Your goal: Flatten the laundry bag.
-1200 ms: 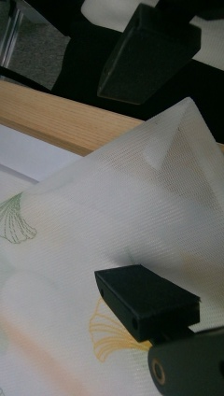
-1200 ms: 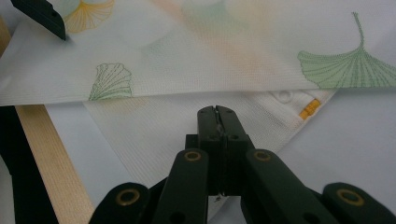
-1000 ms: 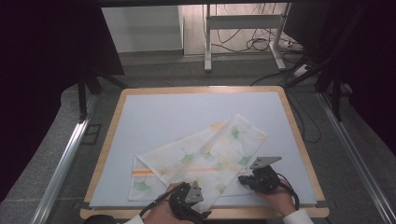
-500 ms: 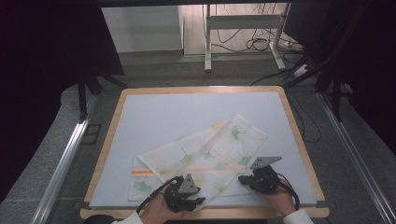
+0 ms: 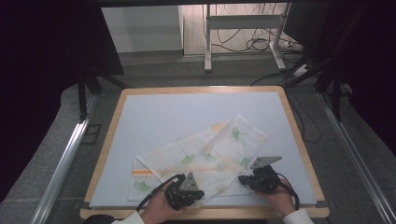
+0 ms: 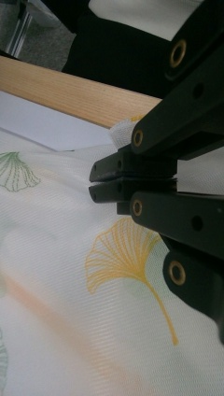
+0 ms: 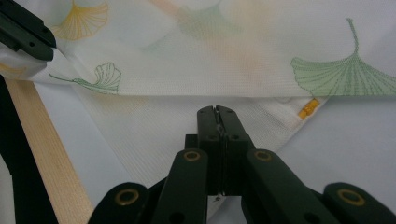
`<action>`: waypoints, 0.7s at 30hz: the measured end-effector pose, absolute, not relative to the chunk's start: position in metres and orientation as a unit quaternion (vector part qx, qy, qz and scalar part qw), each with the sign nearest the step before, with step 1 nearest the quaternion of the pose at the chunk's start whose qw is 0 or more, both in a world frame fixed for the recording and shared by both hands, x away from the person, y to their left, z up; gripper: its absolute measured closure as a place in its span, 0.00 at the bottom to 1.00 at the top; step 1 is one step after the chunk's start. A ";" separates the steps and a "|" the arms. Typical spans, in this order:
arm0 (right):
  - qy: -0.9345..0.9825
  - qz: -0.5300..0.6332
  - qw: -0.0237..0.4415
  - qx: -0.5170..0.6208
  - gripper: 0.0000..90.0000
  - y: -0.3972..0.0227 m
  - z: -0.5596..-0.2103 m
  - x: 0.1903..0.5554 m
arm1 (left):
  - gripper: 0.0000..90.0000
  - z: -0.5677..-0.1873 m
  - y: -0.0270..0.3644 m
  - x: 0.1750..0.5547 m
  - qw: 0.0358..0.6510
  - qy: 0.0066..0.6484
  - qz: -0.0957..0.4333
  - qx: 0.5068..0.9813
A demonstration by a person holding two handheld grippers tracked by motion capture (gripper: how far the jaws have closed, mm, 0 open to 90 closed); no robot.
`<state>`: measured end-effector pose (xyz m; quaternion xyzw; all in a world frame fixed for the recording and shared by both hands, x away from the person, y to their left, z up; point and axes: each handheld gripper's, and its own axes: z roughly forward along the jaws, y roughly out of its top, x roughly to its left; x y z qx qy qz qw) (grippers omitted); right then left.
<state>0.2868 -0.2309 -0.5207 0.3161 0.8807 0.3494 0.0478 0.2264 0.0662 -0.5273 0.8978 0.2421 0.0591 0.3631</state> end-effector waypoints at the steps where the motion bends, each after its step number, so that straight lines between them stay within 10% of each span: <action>1: 0.881 0.349 0.048 0.316 0.98 -0.231 -0.521 0.287 | 1.00 -0.527 0.066 0.226 0.363 0.242 0.059 0.898; 21: 0.881 0.349 0.048 0.315 0.98 -0.231 -0.521 0.287 | 1.00 -0.496 0.122 0.274 0.410 0.317 0.129 0.846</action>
